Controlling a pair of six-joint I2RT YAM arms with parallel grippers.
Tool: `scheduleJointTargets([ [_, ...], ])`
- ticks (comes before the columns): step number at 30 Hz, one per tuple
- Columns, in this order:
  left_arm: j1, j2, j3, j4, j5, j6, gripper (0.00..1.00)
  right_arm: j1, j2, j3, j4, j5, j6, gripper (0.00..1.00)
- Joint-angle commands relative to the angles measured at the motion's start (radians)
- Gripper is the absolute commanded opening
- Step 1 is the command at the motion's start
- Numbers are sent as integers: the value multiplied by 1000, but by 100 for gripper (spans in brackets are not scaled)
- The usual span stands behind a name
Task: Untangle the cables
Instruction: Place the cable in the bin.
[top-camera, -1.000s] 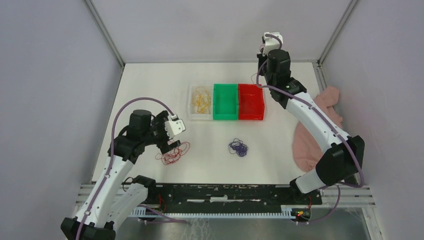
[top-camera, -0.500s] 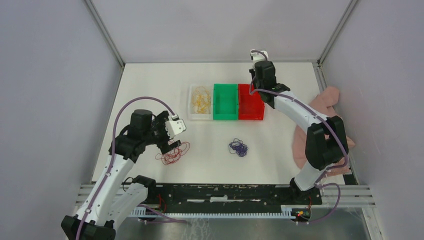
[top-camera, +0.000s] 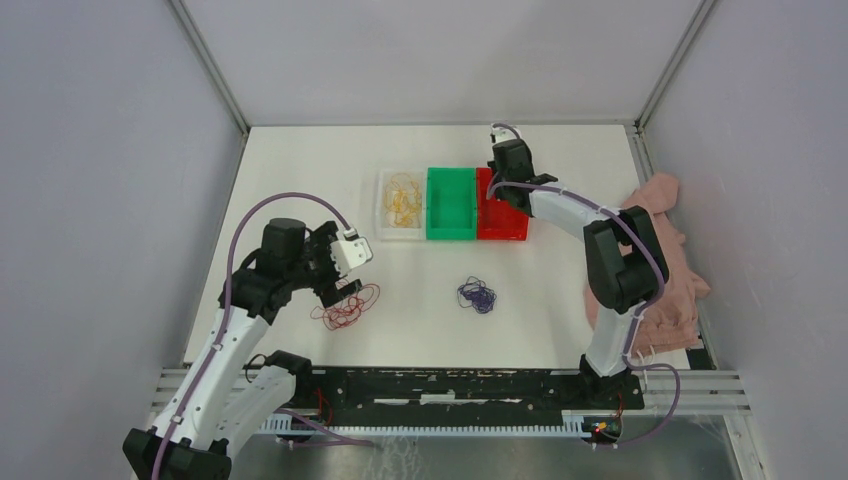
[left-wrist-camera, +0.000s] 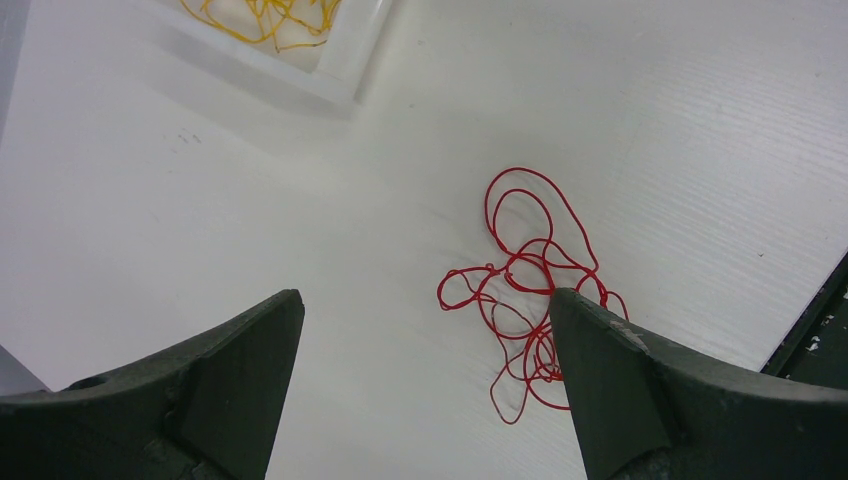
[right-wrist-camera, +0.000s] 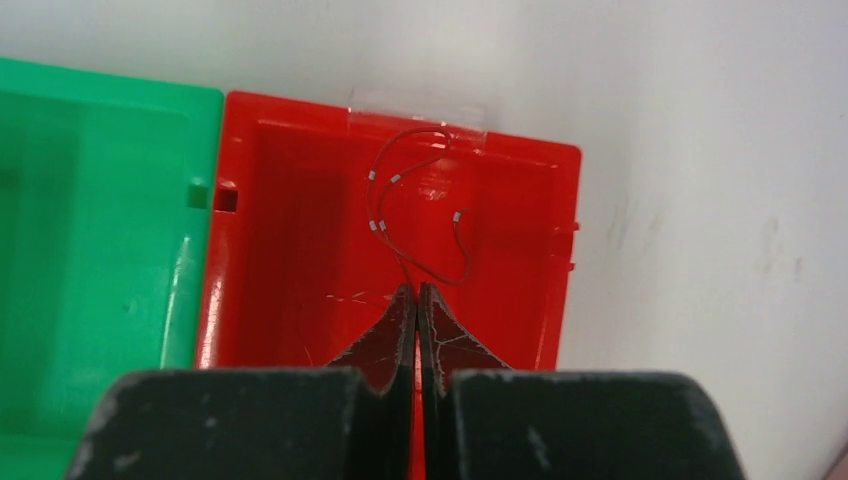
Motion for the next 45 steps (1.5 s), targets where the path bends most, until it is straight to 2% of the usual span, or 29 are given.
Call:
scheduleJointTargets([
  [1, 4, -6, 2, 25, -5, -21, 100, -2, 45, 64, -51, -21, 60, 0],
  [7, 5, -7, 0, 25, -3, -21, 100, -2, 94, 121, -139, -47, 79, 2],
  [13, 6, -9, -2, 25, -4, -21, 100, -3, 46, 163, -171, -56, 85, 39],
  [17, 6, -8, 1, 26, 0, -23, 99, -6, 7, 229, -227, -49, 70, 52],
  [26, 6, -14, 0, 24, 5, -30, 99, -15, -149, 203, -273, -21, 62, 54],
  [31, 6, -18, 0, 19, 7, -26, 100, -16, -322, 25, -308, -4, 145, 59],
  [37, 6, -10, 3, 19, 14, -28, 100, -16, -483, -234, -310, -13, 259, 59],
  [41, 7, -10, 6, 20, 14, -29, 100, -15, -509, -349, -244, -71, 319, 59],
  [45, 7, -10, 8, 19, 14, -32, 100, -15, -450, -358, -193, -101, 362, 56],
])
